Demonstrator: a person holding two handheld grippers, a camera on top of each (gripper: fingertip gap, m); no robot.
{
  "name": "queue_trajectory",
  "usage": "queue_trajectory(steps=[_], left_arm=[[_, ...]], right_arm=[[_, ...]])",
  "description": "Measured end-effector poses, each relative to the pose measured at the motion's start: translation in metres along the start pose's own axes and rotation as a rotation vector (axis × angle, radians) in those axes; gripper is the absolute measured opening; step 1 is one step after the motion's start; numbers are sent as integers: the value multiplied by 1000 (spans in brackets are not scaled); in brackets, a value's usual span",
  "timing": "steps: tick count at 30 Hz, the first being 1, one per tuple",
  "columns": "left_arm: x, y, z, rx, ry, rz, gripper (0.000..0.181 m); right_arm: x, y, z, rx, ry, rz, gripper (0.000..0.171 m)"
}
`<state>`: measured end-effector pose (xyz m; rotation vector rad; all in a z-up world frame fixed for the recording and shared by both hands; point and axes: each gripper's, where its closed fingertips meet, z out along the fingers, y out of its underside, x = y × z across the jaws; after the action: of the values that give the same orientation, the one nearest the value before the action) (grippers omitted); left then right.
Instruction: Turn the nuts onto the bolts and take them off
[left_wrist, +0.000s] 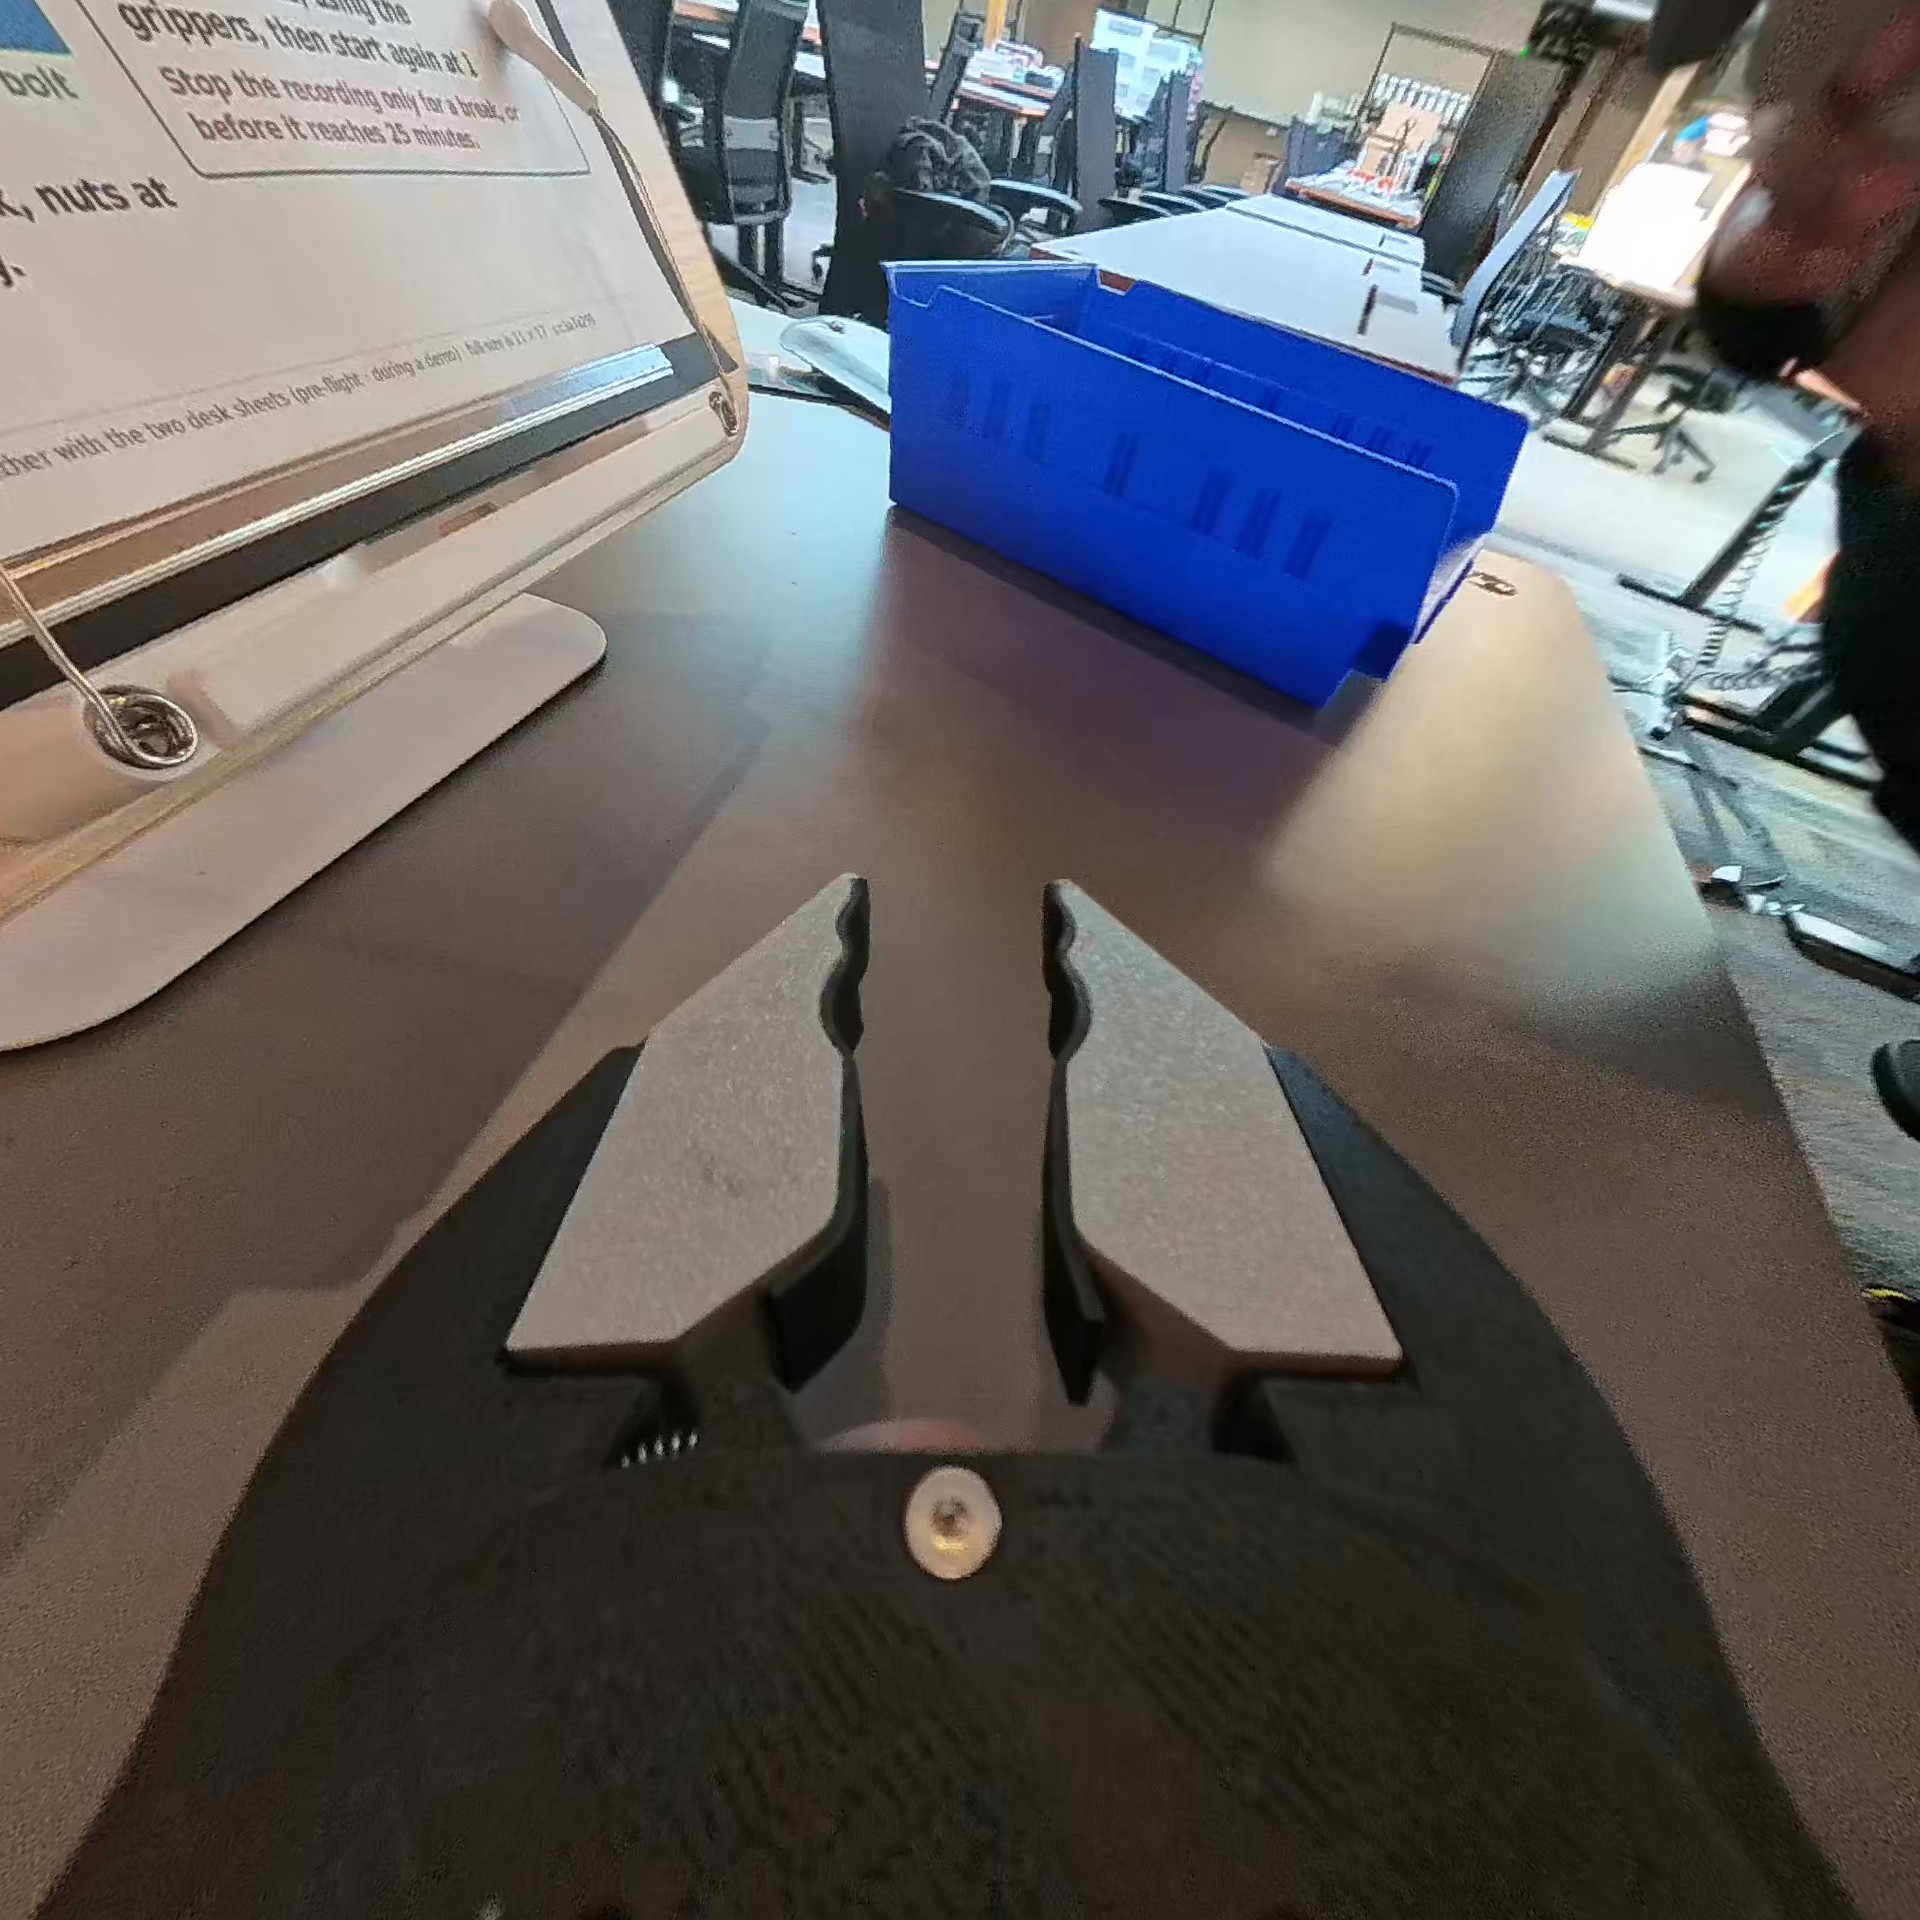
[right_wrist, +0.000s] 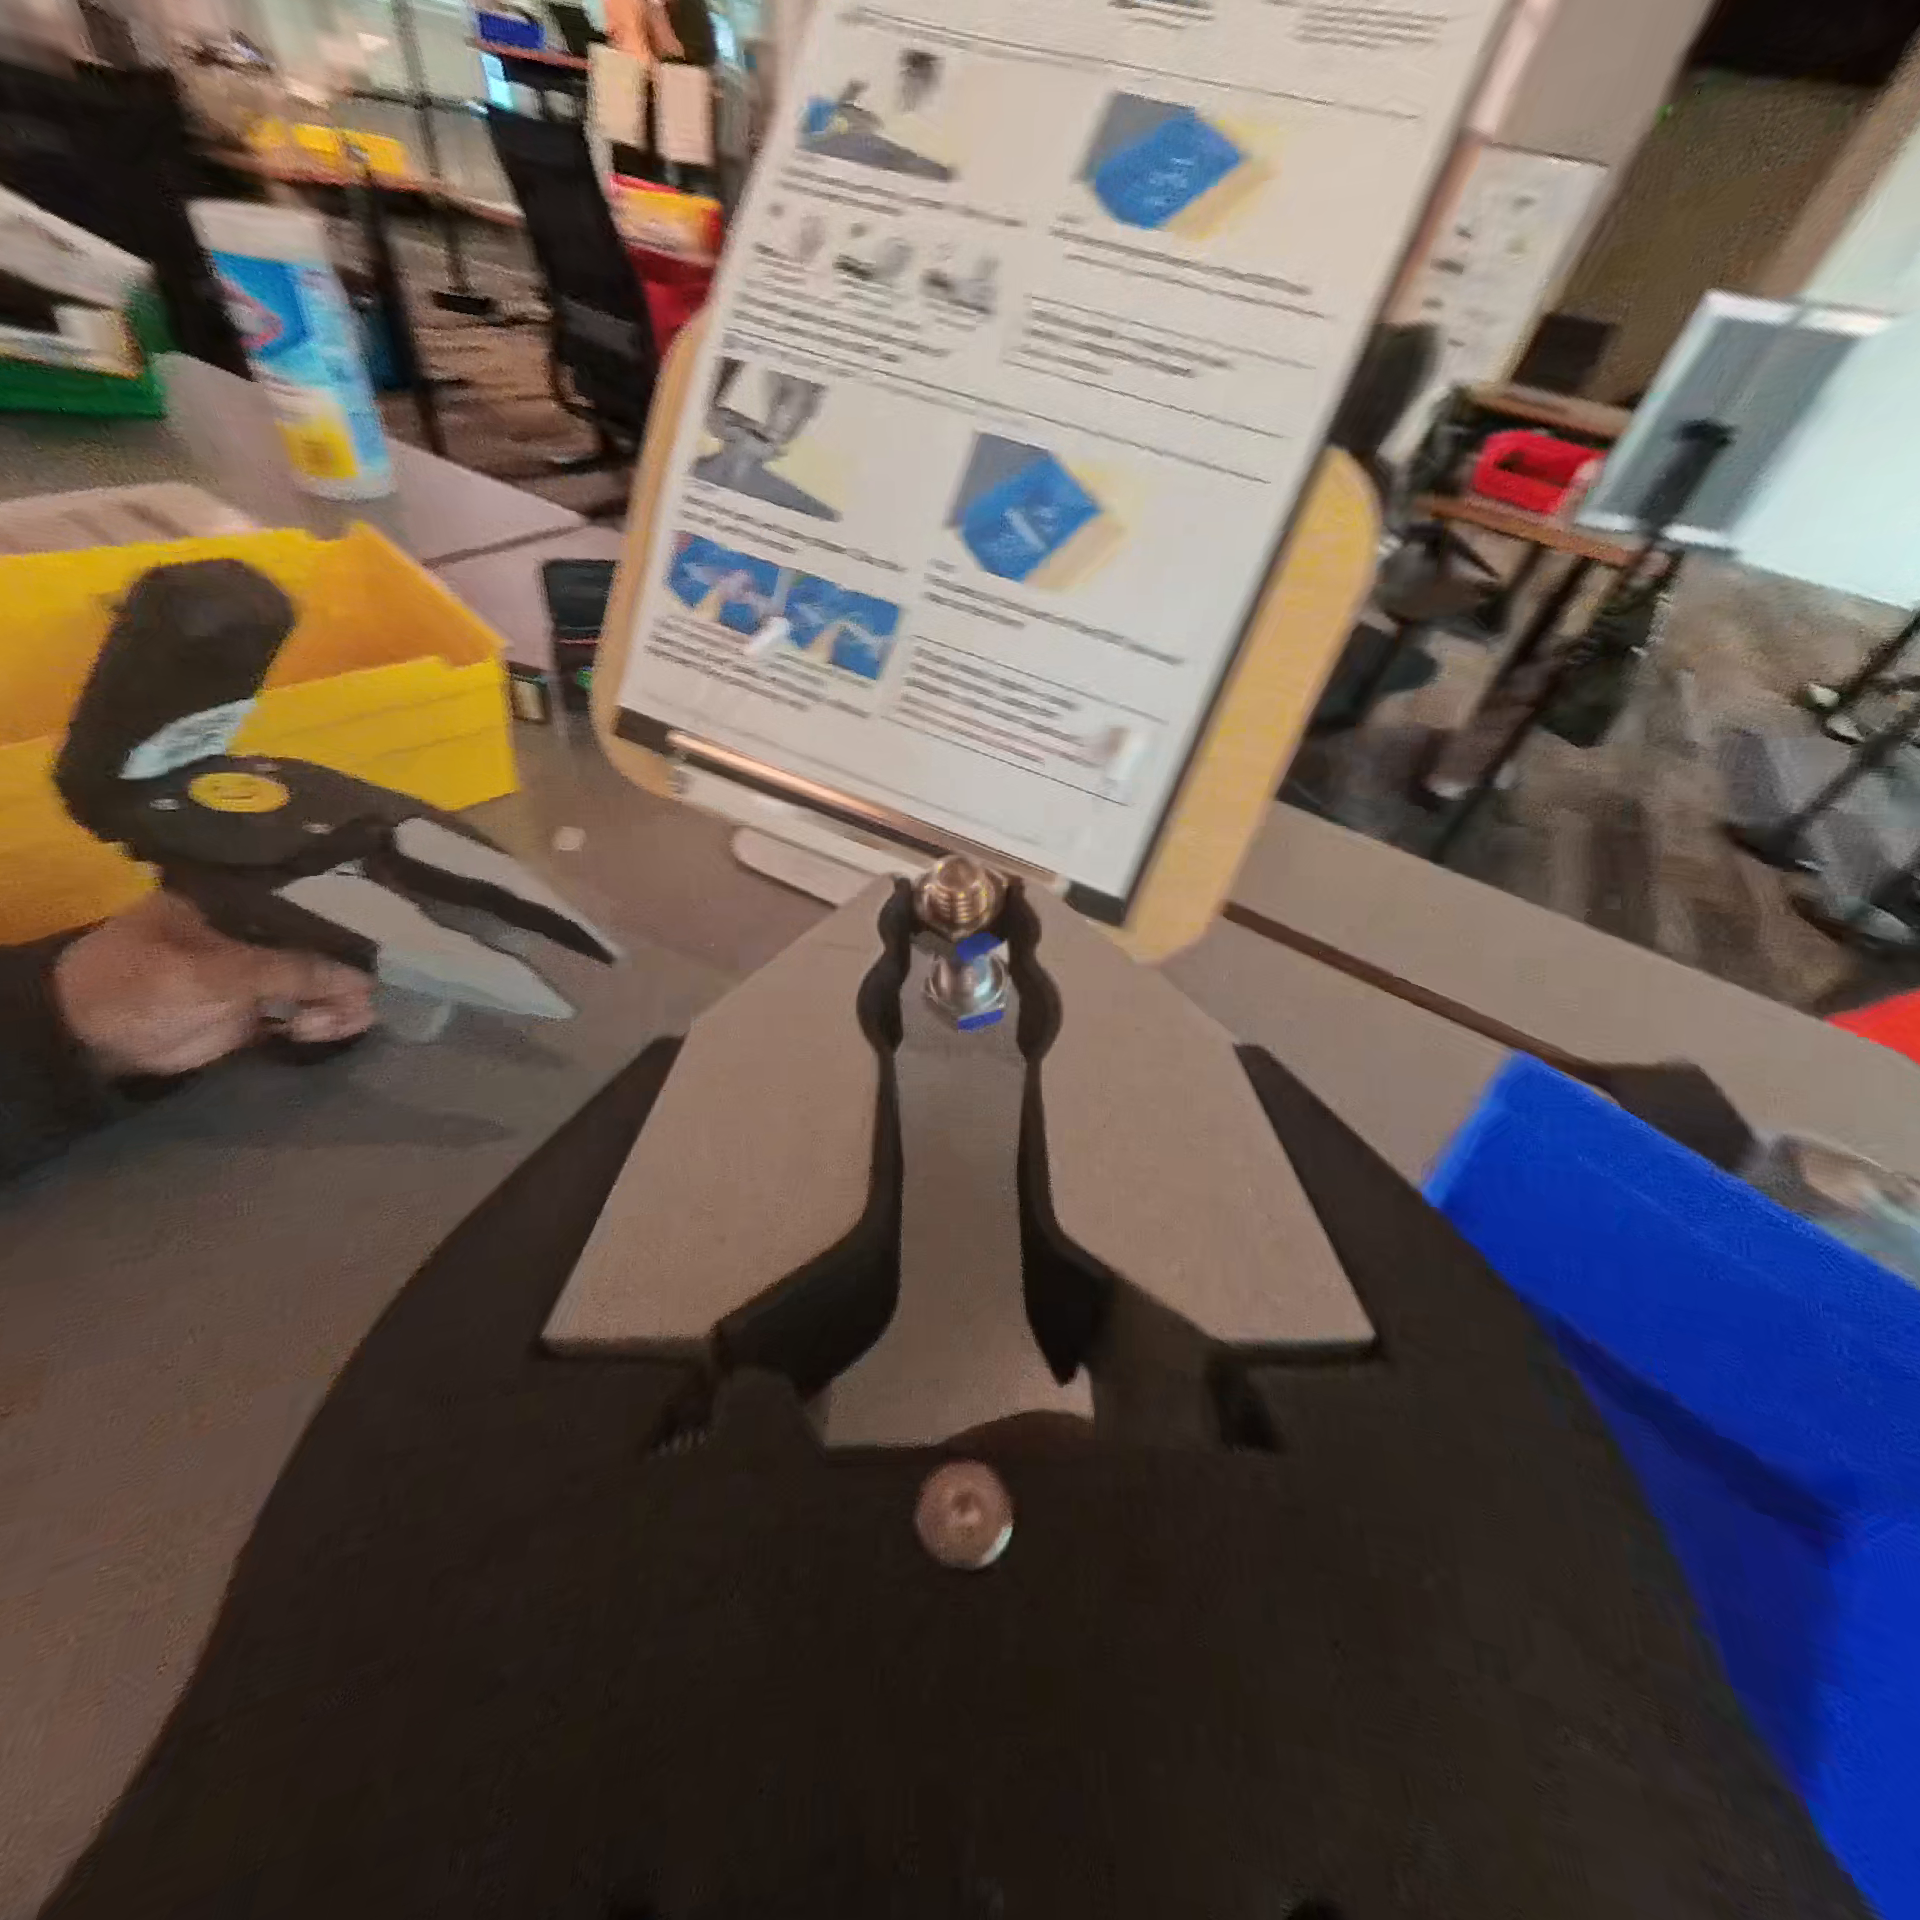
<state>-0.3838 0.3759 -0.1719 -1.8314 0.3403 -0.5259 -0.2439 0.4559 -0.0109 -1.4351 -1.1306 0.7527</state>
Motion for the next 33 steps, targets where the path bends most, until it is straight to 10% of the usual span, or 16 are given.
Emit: queue_trajectory(steps=[6, 10, 14, 22, 33], left_arm=[[-7, 3, 0, -20, -35, 4, 29], [-11, 2, -4, -10, -41, -22, 29], [-13, 3, -5, -12, -42, -33, 29], [-14, 8, -3, -54, -66, -5, 29], [-14, 17, 4, -117, -173, 73, 28]], right_arm=[[150, 92, -34, -443, 331, 76, 15], [159, 191, -27, -731, 235, 201, 28], [167, 152, -34, -611, 267, 174, 31], [56, 22, -38, -148, -149, 275, 46], [-81, 109, 91, -124, -266, 71, 54]])
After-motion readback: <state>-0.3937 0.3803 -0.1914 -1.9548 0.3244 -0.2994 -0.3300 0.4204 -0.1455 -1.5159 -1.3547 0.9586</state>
